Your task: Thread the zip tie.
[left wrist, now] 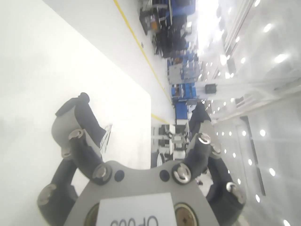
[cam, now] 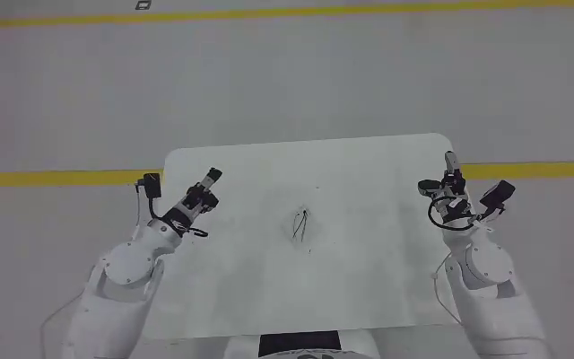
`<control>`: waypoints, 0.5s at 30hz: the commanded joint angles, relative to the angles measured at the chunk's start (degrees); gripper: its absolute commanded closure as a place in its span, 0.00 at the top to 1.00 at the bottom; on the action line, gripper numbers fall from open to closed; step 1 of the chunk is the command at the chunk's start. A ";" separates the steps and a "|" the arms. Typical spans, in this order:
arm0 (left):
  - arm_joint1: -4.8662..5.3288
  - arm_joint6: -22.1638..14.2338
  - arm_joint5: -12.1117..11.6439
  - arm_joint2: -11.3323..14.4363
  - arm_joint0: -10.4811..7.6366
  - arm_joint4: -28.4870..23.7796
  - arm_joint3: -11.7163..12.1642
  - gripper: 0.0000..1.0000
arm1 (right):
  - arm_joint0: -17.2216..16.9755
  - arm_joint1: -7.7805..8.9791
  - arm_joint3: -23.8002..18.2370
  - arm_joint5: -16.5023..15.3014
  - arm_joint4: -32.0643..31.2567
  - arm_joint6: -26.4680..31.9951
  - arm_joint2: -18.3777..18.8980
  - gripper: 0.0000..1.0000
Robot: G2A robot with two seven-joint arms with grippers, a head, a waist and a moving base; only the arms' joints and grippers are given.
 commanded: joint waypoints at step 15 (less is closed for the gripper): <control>0.77 -10.27 2.35 3.98 -2.21 8.94 -3.56 1.00 | 0.00 0.00 0.00 0.00 0.00 0.00 0.00 1.00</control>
